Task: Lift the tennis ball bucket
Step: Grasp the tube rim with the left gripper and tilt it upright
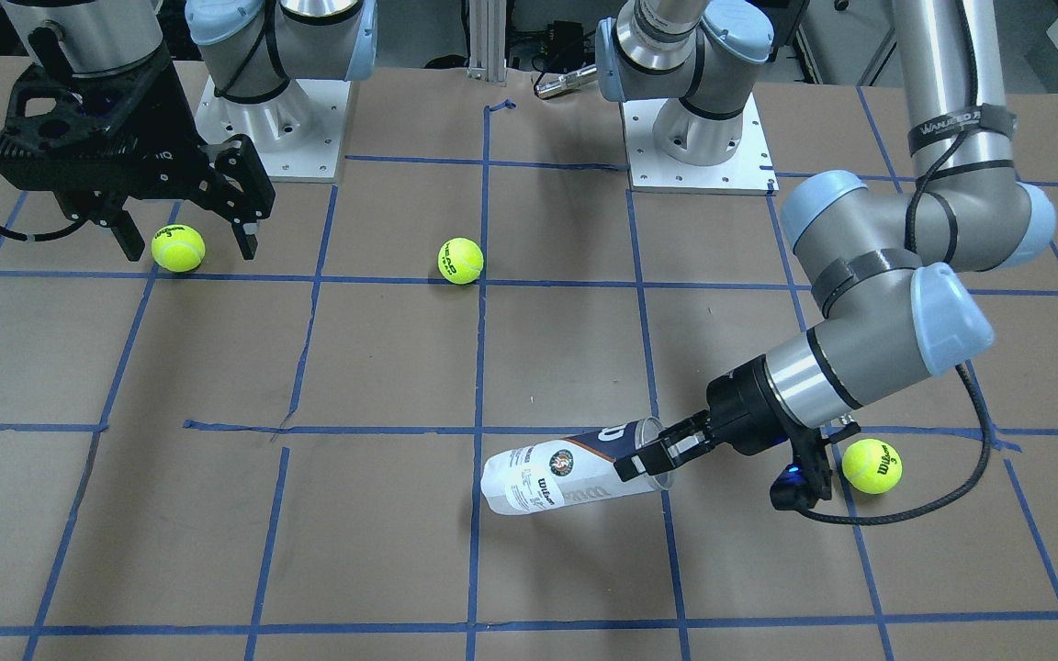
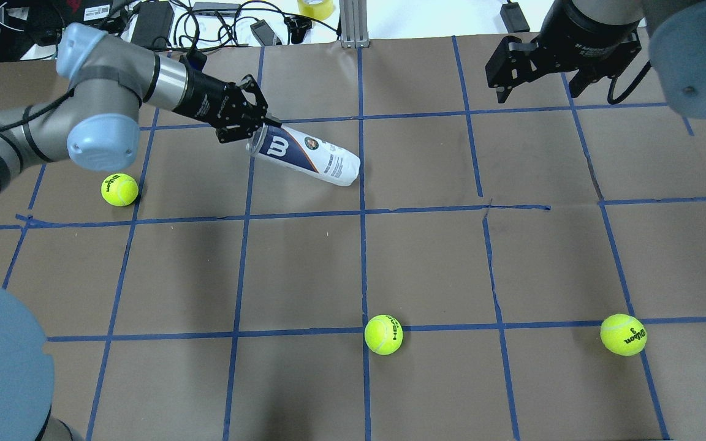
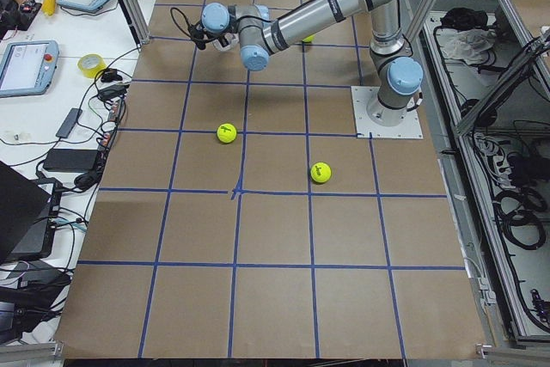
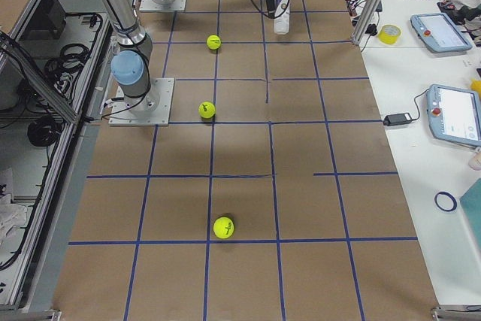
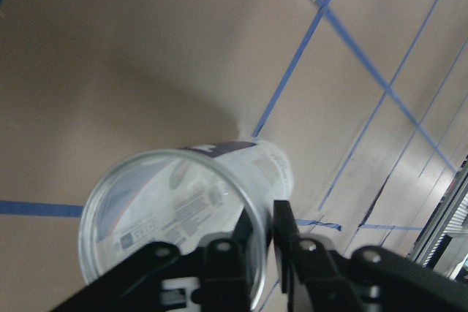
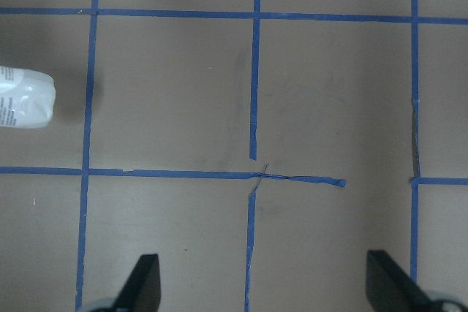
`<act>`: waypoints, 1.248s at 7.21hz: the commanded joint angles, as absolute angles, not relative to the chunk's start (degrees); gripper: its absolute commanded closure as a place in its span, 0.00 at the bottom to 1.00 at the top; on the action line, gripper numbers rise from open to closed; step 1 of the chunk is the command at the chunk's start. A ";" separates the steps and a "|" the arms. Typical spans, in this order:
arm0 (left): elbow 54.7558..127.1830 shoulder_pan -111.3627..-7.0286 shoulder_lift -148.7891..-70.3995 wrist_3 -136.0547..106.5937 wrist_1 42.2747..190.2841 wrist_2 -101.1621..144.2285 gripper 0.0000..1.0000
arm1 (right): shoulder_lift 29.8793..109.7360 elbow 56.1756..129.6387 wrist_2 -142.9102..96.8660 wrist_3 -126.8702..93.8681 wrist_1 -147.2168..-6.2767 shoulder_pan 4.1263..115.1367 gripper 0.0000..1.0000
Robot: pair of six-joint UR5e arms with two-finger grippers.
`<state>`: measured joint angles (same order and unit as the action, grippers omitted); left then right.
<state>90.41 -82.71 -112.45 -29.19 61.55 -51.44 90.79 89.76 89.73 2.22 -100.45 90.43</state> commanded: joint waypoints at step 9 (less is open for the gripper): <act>73.13 -92.63 -112.68 -15.03 72.78 -81.82 1.00 | 90.44 90.26 89.30 4.13 -100.55 90.18 0.00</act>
<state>73.17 -91.79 -112.58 -16.49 73.89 -81.42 90.44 90.07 89.33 4.06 -100.48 90.18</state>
